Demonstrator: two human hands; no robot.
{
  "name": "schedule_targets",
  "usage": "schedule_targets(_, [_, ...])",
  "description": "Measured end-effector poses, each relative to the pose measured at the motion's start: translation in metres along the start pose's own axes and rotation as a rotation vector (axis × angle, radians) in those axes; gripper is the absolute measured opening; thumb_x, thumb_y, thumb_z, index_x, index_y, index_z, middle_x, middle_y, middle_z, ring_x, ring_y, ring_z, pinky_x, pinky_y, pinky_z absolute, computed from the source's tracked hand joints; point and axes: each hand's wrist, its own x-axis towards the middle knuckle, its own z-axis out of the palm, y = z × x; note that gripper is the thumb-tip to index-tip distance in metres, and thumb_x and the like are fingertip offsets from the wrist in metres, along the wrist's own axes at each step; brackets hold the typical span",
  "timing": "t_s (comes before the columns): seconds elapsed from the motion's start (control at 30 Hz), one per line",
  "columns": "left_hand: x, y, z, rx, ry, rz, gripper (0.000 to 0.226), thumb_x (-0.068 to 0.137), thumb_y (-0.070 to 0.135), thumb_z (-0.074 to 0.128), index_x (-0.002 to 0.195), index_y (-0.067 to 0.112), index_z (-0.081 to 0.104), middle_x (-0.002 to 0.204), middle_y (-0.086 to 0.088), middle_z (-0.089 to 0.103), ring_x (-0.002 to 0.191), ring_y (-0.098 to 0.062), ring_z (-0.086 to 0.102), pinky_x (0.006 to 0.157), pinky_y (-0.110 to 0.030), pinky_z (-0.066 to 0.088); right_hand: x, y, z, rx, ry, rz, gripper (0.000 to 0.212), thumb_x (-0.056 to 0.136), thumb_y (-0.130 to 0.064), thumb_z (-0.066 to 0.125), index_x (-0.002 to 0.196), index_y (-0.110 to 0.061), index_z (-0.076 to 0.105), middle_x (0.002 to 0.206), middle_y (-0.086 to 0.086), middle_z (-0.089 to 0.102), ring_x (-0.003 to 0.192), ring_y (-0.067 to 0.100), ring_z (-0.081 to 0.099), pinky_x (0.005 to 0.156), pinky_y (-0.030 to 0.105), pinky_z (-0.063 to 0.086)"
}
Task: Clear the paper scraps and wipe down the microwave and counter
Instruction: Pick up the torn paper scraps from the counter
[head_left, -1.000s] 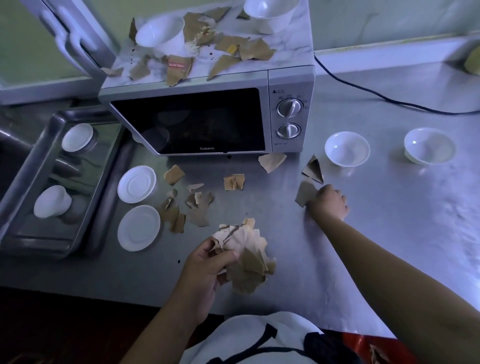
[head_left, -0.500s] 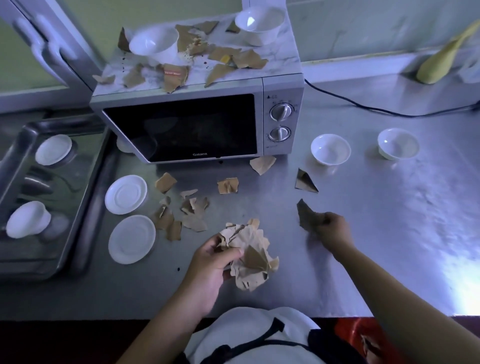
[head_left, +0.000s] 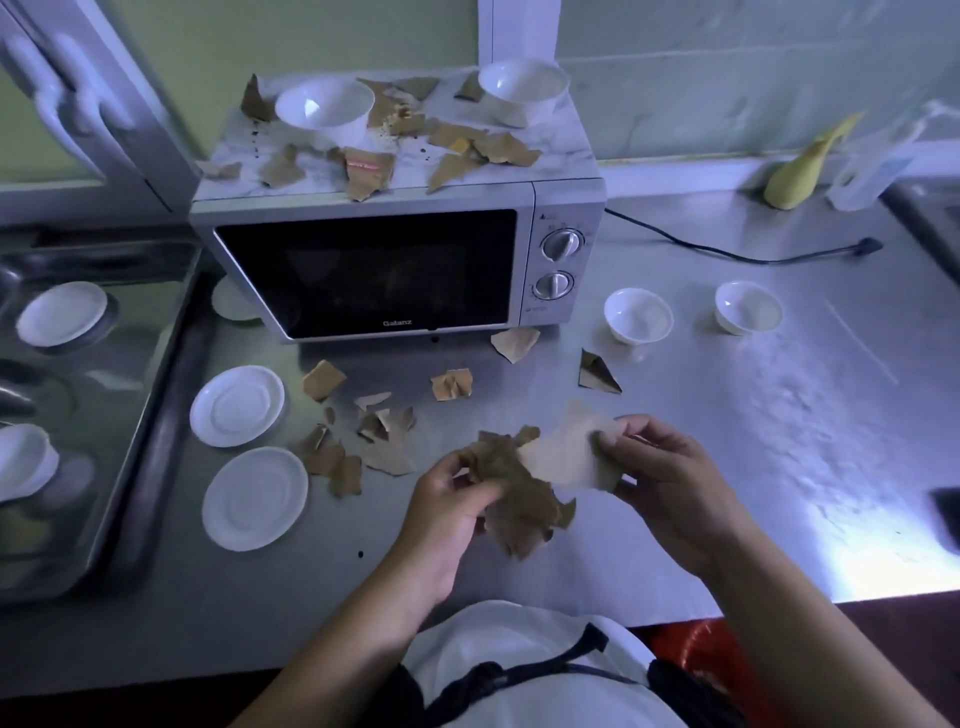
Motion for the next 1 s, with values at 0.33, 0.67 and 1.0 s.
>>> schedule_targets(0.33, [0.002, 0.009, -0.004, -0.008, -0.102, 0.093, 0.024, 0.088, 0.004, 0.067, 0.110, 0.015, 0.070, 0.098, -0.004, 0.077, 0.089, -0.017, 0.074, 0.066, -0.026, 0.058, -0.016, 0.023, 0.039, -0.229, 0.254, 0.063, 0.018, 0.088, -0.006, 0.071, 0.073, -0.008, 0.062, 0.075, 0.011, 0.063, 0.077, 0.024, 0.058, 0.080, 0.038, 0.044])
schedule_targets(0.67, [0.005, 0.007, -0.007, 0.072, -0.132, 0.164, 0.021, 0.086, 0.007, 0.072, 0.106, 0.012, 0.068, 0.095, -0.006, 0.077, 0.087, -0.024, 0.074, 0.070, -0.036, 0.061, -0.025, 0.024, 0.055, -0.179, 0.211, 0.031, 0.021, 0.091, -0.003, 0.066, 0.072, -0.007, 0.059, 0.076, 0.003, 0.071, 0.074, 0.016, 0.067, 0.076, 0.032, 0.055])
schedule_targets(1.0, [0.004, 0.015, -0.013, 0.019, -0.066, 0.123, 0.022, 0.089, -0.001, 0.065, 0.107, 0.012, 0.068, 0.093, -0.007, 0.077, 0.084, -0.025, 0.075, 0.064, -0.032, 0.059, -0.021, 0.033, 0.065, -0.393, 0.277, -0.073, 0.028, 0.079, -0.004, 0.079, 0.057, -0.009, 0.062, 0.115, -0.001, 0.065, 0.108, 0.015, 0.063, 0.094, 0.041, 0.049])
